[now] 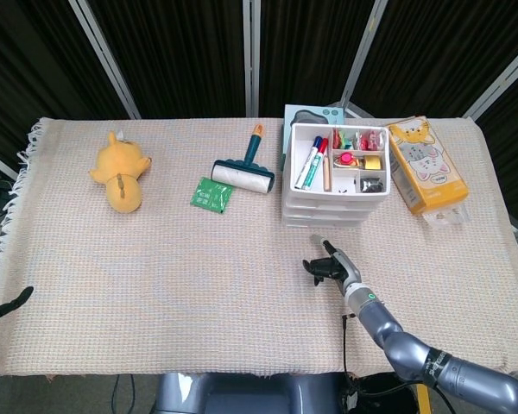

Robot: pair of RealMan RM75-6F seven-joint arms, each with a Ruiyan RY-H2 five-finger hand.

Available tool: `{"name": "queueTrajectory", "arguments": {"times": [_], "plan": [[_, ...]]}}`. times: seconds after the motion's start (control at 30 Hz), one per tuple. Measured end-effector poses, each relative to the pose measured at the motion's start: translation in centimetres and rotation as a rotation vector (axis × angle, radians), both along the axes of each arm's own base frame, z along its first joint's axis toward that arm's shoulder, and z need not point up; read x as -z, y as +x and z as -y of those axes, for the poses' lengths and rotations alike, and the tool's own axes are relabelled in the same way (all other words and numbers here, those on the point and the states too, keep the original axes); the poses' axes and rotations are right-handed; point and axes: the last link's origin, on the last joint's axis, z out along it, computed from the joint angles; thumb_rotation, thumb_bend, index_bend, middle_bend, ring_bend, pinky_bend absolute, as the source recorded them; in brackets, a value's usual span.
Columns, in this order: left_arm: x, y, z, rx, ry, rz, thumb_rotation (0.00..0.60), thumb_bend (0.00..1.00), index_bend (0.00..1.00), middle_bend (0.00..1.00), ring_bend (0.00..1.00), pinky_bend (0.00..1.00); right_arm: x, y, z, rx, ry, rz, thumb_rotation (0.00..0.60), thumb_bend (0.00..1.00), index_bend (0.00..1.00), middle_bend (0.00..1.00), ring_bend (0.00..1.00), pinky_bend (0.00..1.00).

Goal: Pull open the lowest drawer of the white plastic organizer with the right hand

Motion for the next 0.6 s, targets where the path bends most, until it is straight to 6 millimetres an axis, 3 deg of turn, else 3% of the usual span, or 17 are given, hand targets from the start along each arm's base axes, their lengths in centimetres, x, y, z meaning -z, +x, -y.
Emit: {"name": "queueTrajectory", "arguments": {"times": [0.6], "plan": [[0.1,0.1,-0.1,-0.002,-0.008,0.001,0.6,0.07,0.0,0.0,0.0,0.0,0.9,-1.3,2.4,0.207,0.013,0.215,0.6,0.36,0.14,0.86,0.85,0.7]]}}
